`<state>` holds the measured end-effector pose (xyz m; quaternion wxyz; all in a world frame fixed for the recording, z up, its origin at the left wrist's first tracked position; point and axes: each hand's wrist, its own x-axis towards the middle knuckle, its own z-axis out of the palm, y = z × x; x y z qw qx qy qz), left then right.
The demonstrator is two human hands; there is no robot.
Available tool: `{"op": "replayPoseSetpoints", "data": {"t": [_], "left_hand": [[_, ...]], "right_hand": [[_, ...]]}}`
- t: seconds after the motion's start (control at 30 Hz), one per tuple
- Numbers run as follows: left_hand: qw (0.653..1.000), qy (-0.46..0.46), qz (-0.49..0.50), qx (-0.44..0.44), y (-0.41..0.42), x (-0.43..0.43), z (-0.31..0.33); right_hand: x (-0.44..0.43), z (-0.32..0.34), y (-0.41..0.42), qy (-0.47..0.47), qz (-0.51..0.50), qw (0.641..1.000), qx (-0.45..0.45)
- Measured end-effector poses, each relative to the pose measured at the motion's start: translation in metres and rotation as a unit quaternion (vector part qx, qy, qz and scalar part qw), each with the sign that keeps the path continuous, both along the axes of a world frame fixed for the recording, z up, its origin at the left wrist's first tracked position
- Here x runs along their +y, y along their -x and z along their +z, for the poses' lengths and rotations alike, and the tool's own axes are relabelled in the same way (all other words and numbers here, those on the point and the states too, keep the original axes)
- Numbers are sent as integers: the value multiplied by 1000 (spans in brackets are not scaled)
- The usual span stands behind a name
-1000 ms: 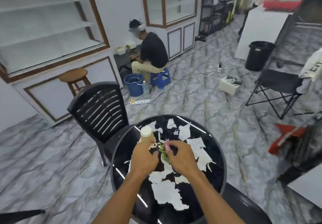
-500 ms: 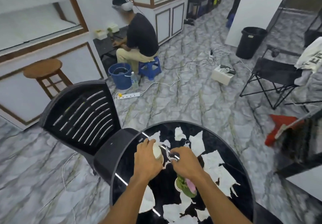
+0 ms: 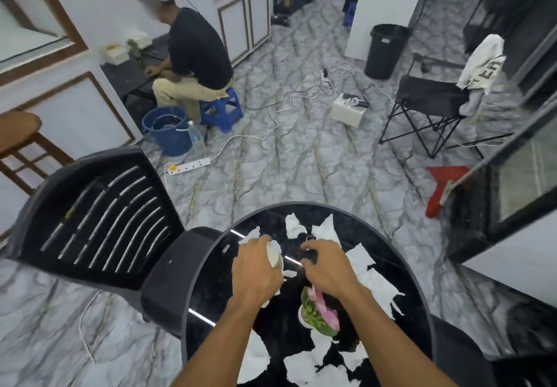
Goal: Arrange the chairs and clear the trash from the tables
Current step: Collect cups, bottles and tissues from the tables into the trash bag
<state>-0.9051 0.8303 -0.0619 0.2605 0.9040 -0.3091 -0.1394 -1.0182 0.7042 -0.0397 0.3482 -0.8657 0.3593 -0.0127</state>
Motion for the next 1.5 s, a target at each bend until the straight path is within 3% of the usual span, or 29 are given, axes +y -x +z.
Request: {"op": "replayPoseSetpoints", "data": {"t": [0.27, 0.53, 0.67, 0.83, 1.1, 1.5], "left_hand": [[988, 68, -125, -63, 97, -65, 86], [939, 145, -307, -59, 343, -102, 121], [900, 175, -398, -30, 489, -105, 132], [820, 219, -528, -20, 653, -105, 141], [687, 202, -698, 9, 862, -93, 122], [475, 130, -869, 40, 1087, -30, 78]], "right_hand": [[-26, 45, 125, 29, -139, 989, -39], [-18, 85, 391, 101, -289, 950, -60], [10, 103, 535, 128, -393, 909, -41], [47, 117, 692, 158, -534, 831, -16], [128, 94, 879, 134, -699, 703, 26], [252, 54, 1028, 71, -844, 527, 65]]}}
